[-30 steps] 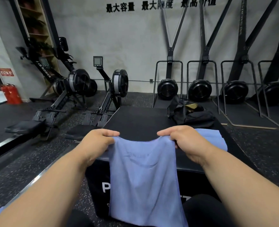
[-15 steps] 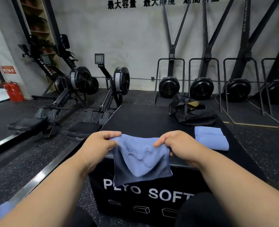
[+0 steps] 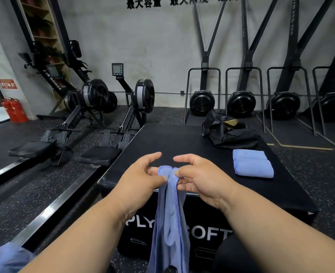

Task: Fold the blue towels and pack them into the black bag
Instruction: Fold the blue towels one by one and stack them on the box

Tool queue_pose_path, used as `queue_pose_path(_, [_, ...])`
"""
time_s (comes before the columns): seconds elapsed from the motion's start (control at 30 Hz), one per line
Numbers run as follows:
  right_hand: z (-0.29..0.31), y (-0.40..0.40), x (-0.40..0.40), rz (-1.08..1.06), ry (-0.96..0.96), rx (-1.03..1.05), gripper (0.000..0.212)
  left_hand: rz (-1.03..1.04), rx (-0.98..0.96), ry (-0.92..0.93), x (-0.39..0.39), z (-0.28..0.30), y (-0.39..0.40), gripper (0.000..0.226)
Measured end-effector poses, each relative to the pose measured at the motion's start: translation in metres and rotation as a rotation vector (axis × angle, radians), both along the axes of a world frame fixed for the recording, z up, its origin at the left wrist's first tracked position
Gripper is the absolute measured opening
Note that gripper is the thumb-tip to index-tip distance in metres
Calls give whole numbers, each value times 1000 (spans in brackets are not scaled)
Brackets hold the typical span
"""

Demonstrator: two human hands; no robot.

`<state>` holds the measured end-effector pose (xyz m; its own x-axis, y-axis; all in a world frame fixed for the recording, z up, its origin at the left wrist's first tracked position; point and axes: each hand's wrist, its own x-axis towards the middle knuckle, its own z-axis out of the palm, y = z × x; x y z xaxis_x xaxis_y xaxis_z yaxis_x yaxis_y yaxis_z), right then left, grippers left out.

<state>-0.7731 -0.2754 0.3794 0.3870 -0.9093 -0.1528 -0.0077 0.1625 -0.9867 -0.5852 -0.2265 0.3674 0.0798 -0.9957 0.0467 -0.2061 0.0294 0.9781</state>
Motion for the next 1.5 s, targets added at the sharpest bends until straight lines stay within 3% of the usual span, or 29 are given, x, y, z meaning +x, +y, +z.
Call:
queue_pose_path(0.13, [3, 4, 0, -18, -94, 48, 34, 24, 1, 35, -3, -2, 2, 79])
queue_pose_path(0.33, [5, 5, -2, 33, -204, 74, 46, 61, -112, -102, -11, 0, 7, 75])
queue_pose_path(0.53, [2, 1, -1, 201, -117, -45, 62, 181, -175, -104, -3, -5, -2, 44])
queue_pose_path(0.67, [5, 3, -2, 251, -173, -77, 62, 195, -151, -33, 3, -7, -4, 39])
queue_pose_path(0.73, [-4, -1, -3, 147, -58, -182, 59, 217, -153, 6, 5, -10, -5, 40])
queue_pose_path(0.8, [-18, -11, -7, 31, 192, -379, 54, 248, -165, 36, 7, -14, -6, 40])
queue_pose_path(0.9, [-37, -23, -17, 85, 422, -455, 73, 218, -135, 97, 9, -15, -4, 39])
queue_pose_path(1.0, [-49, -25, -18, 242, 404, -350, 88, 152, -101, 94, 14, -16, -2, 40])
queue_pose_path(1.1, [-54, -23, -13, 352, 304, -280, 65, 130, -82, 60, 17, -19, -3, 39])
queue_pose_path(1.2, [-54, -23, -12, 304, 357, -375, 40, 93, -55, -56, 28, -27, -4, 42])
queue_pose_path(1.33, [-48, -26, -16, 317, 484, -469, 37, 47, -1, -381, 48, -41, -2, 48])
queue_pose_path(1.5, [-41, -33, -12, 273, 674, -661, 36, 37, 9, -481, 57, -47, -9, 48])
